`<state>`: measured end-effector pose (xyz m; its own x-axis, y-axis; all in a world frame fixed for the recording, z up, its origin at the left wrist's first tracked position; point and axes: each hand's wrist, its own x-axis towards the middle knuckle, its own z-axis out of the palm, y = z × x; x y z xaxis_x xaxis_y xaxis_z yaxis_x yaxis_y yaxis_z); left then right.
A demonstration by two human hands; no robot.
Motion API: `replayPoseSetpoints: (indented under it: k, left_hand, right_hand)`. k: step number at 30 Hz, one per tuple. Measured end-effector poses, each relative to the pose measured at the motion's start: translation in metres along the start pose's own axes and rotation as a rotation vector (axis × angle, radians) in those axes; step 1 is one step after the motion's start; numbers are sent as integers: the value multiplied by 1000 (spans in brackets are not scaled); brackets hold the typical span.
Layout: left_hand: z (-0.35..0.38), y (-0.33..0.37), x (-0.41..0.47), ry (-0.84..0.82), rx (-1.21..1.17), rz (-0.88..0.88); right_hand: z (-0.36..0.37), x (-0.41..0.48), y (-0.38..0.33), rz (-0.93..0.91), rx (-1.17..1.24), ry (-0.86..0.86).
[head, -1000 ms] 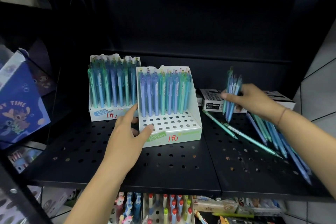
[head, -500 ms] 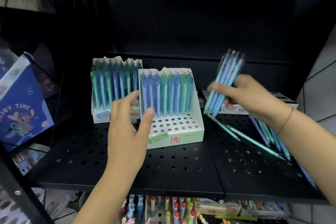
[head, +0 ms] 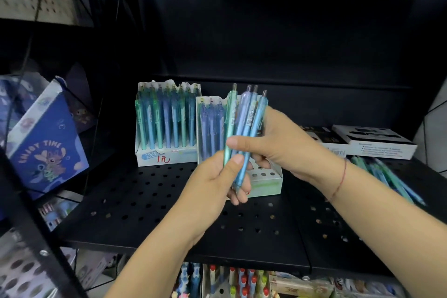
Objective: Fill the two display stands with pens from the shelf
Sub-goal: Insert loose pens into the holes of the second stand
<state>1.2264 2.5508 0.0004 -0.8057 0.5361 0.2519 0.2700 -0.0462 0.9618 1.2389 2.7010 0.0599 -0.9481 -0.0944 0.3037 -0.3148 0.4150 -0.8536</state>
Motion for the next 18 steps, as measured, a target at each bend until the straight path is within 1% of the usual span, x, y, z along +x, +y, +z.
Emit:
replayPoseSetpoints:
  k: [3, 7, 9, 11, 13, 15, 18]
  left_hand:
    - [1, -2, 0, 72, -11, 17]
    - [0, -4, 2, 153, -6, 55]
    - [-4, -6, 1, 233, 7, 95]
    - [-11, -7, 1, 335, 12, 118]
    - [-19, -11, 1, 410, 41, 127]
    - [-25, -16, 0, 446, 82, 119]
    - [-29, -23, -3, 456, 99, 86]
  right_hand:
    - [-3, 5, 2, -32, 131, 79]
    - [-6, 12, 3, -118, 172, 142]
    - [-14, 16, -1, -177, 177, 262]
    - [-27, 21, -1, -241, 83, 448]
    - [-37, 26, 5, -281, -104, 591]
    - [-38, 30, 19, -276, -261, 634]
    - [-34, 30, 38, -237, -421, 594]
